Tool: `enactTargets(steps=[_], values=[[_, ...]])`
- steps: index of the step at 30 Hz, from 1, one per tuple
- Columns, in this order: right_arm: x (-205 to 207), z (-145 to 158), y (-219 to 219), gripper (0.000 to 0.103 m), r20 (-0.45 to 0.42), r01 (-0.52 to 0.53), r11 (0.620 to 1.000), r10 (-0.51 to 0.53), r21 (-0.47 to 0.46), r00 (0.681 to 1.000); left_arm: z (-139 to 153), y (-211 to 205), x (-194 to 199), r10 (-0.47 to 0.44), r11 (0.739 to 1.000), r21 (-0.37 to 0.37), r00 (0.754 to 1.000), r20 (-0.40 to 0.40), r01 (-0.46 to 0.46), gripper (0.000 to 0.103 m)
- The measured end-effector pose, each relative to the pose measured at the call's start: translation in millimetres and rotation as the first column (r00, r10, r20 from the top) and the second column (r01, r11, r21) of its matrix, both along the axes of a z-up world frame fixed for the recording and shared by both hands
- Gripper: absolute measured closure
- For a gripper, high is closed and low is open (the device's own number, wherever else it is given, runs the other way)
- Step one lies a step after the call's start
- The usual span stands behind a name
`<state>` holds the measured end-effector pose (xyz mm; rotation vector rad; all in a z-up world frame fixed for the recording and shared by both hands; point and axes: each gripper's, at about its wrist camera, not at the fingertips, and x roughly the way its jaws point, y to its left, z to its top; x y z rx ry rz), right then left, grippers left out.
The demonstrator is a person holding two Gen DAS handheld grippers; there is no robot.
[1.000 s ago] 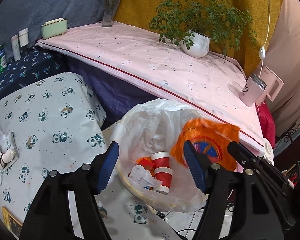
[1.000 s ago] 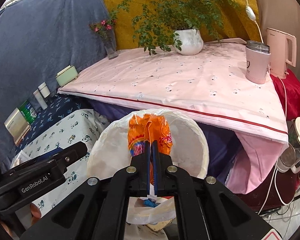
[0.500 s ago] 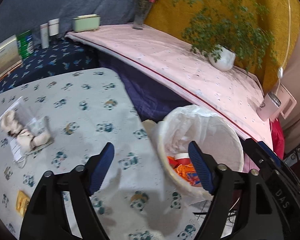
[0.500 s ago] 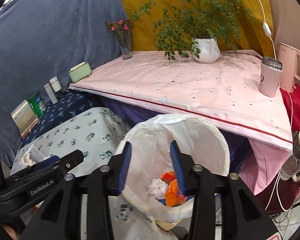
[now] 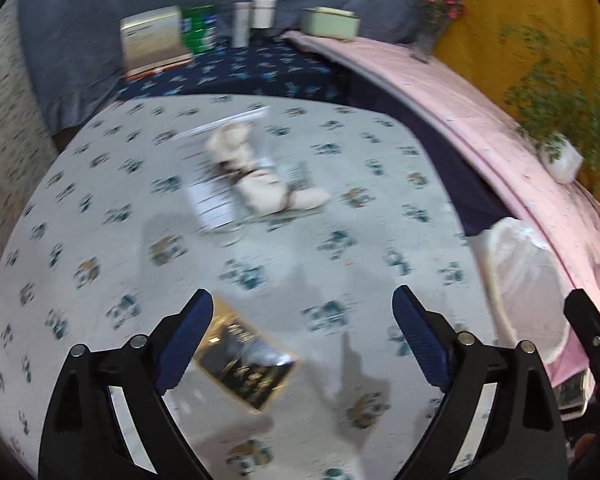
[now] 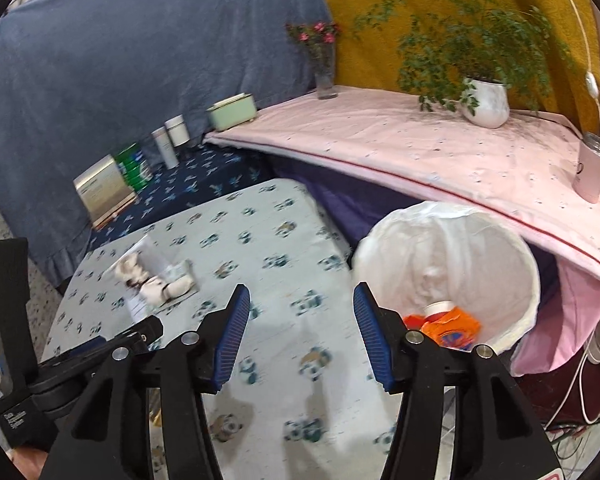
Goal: Collect trash
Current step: 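Move both tools back over the table toward the gold cigarette box, then grasp the gold cigarette box with the left tool and lift it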
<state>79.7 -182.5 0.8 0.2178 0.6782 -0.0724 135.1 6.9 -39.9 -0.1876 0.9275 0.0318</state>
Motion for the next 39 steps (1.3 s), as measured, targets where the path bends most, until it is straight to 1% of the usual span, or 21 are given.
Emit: enactTargets(steps=[1, 3, 6, 10, 13, 18, 20, 24, 25, 27, 28, 29, 34, 36, 39], values=[[0, -3, 9, 0.050, -0.008, -0.016, 1.000, 0.016, -0.005, 1.000, -5, 8, -2, 0.036, 0.999, 0.007, 0.999, -0.020, -0.036, 0.016], [1, -6, 22, 0.050, -0.018, -0.036, 0.999, 0.036, -0.011, 0.999, -15, 20, -5, 0.081, 0.997, -0.001, 0.995, -0.059, -0.082, 0.016], [2, -12, 38, 0.050, -0.036, -0.066, 0.998, 0.065, -0.015, 0.997, -32, 38, -6, 0.144, 0.987, -0.049, 0.980, -0.136, -0.152, 0.016], [5, -21, 50, 0.050, -0.057, -0.093, 0.995, 0.091, -0.024, 0.994, -45, 48, -7, 0.192, 0.970, -0.110, 0.961, -0.198, -0.216, 0.016], [9, -26, 53, 0.050, -0.068, -0.100, 0.995, 0.098, -0.018, 0.993, -55, 47, -3, 0.208, 0.963, -0.123, 0.950, -0.232, -0.241, 0.016], [18, -33, 52, 0.050, -0.080, -0.108, 0.994, 0.108, -0.004, 0.991, -73, 47, 8, 0.268, 0.946, -0.104, 0.920, -0.285, -0.307, 0.016], [21, -35, 53, 0.050, -0.084, -0.111, 0.994, 0.110, -0.002, 0.990, -74, 44, 11, 0.284, 0.947, -0.072, 0.921, -0.267, -0.313, 0.015], [25, -40, 56, 0.050, -0.095, -0.121, 0.993, 0.120, 0.000, 0.988, -77, 39, 13, 0.258, 0.962, -0.018, 0.927, -0.272, -0.273, 0.016], [25, -41, 57, 0.050, -0.098, -0.122, 0.993, 0.121, -0.001, 0.988, -78, 35, 12, 0.239, 0.969, 0.011, 0.932, -0.273, -0.245, 0.018], [26, -42, 59, 0.050, -0.101, -0.126, 0.992, 0.126, 0.003, 0.987, -78, 33, 9, 0.227, 0.974, 0.042, 0.936, -0.268, -0.224, 0.022], [26, -43, 60, 0.050, -0.103, -0.128, 0.992, 0.127, 0.003, 0.986, -77, 33, 6, 0.229, 0.973, 0.051, 0.937, -0.264, -0.224, 0.029], [25, -44, 61, 0.050, -0.105, -0.129, 0.992, 0.128, 0.002, 0.986, -76, 34, 2, 0.231, 0.973, 0.048, 0.938, -0.260, -0.226, 0.033], [24, -46, 72, 0.050, -0.116, -0.147, 0.989, 0.146, 0.001, 0.982, -72, 47, -7, 0.209, 0.976, -0.011, 0.943, -0.259, -0.219, 0.044], [25, -47, 78, 0.050, -0.121, -0.160, 0.987, 0.158, -0.003, 0.980, -71, 53, -6, 0.187, 0.976, -0.062, 0.947, -0.261, -0.209, 0.046], [29, -47, 89, 0.050, -0.124, -0.182, 0.983, 0.180, -0.006, 0.976, -64, 63, -6, 0.182, 0.974, -0.085, 0.952, -0.244, -0.208, 0.046]])
